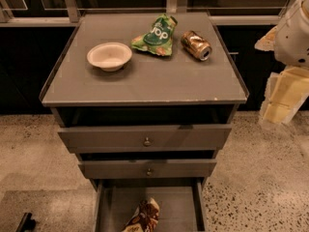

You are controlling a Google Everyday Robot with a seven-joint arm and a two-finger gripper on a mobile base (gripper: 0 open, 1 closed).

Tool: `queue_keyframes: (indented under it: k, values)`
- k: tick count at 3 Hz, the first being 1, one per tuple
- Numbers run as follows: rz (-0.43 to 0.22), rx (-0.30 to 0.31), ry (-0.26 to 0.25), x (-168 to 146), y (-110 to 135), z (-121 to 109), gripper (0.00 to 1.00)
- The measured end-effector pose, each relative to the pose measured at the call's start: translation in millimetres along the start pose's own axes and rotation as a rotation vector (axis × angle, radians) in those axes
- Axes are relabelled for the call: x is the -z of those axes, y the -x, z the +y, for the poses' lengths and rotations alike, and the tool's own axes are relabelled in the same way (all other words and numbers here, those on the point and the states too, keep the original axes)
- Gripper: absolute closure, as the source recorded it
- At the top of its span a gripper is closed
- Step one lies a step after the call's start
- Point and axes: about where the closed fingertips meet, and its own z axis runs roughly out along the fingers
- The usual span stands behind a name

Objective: Pick brown chip bag from bottom drawer and place on counter

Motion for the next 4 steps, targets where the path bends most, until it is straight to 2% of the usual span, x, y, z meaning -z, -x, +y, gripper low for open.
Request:
queue_keyframes:
  k: [1,2,3,4]
  values:
    - [0.0,0.0,0.0,0,0,0,0.0]
    - [-0.054,-0.041,0.005,-13,-5,6,0.0]
    - [-0.146,-0.134,0.047,-53,-9,20,0.0]
    - [-0.156,-0.159,0.115,-89,-6,18,0.0]
